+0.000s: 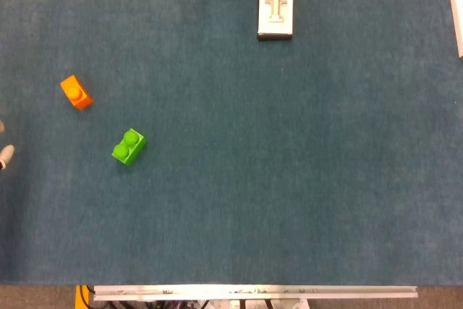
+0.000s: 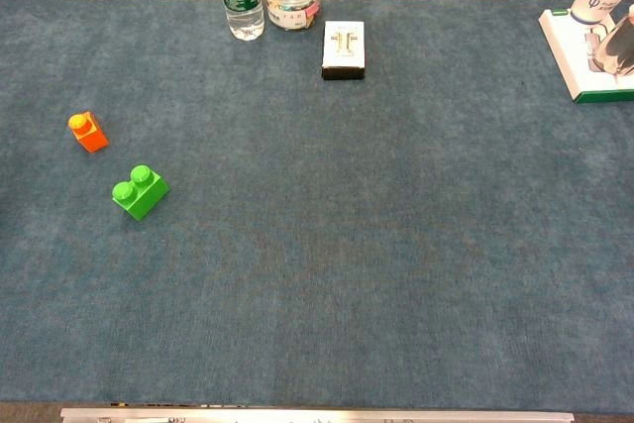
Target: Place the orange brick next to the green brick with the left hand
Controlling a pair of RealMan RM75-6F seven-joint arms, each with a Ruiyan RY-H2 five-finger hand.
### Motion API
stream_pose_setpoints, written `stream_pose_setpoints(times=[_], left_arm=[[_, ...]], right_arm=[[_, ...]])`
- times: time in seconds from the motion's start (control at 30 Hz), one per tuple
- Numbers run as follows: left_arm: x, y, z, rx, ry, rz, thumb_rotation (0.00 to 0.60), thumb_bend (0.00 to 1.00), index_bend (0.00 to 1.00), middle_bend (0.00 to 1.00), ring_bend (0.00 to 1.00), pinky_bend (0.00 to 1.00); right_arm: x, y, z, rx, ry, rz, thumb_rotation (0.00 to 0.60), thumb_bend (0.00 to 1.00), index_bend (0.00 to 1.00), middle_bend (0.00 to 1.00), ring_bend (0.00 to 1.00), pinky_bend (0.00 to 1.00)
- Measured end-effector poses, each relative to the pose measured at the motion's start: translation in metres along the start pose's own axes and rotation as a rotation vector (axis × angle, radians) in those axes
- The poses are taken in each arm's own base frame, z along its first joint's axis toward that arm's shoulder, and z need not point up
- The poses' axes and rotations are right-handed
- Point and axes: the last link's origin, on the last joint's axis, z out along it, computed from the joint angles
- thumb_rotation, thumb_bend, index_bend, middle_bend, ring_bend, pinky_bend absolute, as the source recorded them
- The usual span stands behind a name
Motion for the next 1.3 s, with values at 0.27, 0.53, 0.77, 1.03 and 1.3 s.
stream_pose_setpoints(times=[0.27, 0.53, 0.77, 1.03, 1.3], left_arm=[[-0.003, -0.002, -0.001, 0.002, -0.015, -0.009, 0.6, 0.16, 0.53, 0.52, 0.41, 0.48], [0.0, 0.009, -0.002, -0.07, 0.038, -0.076, 0.6, 0.16, 0.48, 0.54, 0.44, 0.53], [0.005, 0.022, 0.013, -0.217, 0.053, -0.157, 0.6, 0.16, 0.4, 0.35, 0.36, 0.53], [-0.001, 0.026, 0.041, -0.335, -0.087, -0.145, 0.6, 0.16, 0.3, 0.06, 0.13, 0.42], [-0.002, 0.024, 0.077, -0.423, -0.203, -0.058, 0.6, 0.16, 0.24, 0.0, 0.0, 0.23]], right_arm=[[0.002, -0.001, 0.001, 0.004, 0.019, 0.0, 0.6, 0.43, 0.63, 0.55, 0.42, 0.46], [0.004, -0.002, 0.002, 0.028, 0.043, 0.014, 0.6, 0.43, 0.63, 0.55, 0.42, 0.46], [0.008, -0.002, 0.0, 0.036, 0.067, 0.019, 0.6, 0.43, 0.63, 0.55, 0.42, 0.46], [0.016, -0.006, 0.0, 0.063, 0.136, 0.039, 0.6, 0.44, 0.63, 0.55, 0.42, 0.46], [0.023, -0.008, 0.012, 0.062, 0.169, 0.022, 0.6, 0.44, 0.63, 0.55, 0.42, 0.46]])
